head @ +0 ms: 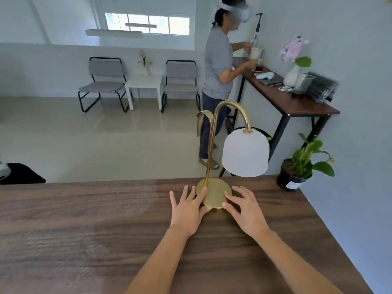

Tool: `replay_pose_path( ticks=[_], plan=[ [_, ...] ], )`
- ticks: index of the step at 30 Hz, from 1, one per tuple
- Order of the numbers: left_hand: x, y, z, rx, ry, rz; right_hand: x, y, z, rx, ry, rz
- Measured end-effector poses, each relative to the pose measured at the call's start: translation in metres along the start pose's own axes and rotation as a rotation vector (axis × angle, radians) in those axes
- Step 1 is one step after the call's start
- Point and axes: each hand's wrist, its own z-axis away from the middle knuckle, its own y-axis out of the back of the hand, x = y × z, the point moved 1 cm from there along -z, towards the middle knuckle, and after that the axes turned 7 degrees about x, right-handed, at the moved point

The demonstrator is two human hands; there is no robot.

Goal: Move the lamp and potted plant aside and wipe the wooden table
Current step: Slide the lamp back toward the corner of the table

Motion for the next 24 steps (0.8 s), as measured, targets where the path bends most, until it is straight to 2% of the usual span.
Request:
replay_pose_path(
  ticks=[5, 12, 20, 24],
  plan=[
    [0.060, -0.015, -0.033, -0.065, -0.136, 0.040, 0.053, 0.036, 0.016, 0.096, -0.128, 0.059],
    [0.111, -0.036, -0.065, -0.113, -0.189, 0.087, 0.091, 0.056, 0.022, 0.230, -0.258, 0.080],
    [0.124, -0.034, -0.067, -0.130, -0.125, 0.019, 0.100, 0.063, 0.014, 0.155, -0.281, -0.011],
    [0.132, -0.021, -0.052, -0.136, -0.032, -0.079, 0.095, 0.076, 0.006, 0.045, -0.262, 0.000]
  ],
)
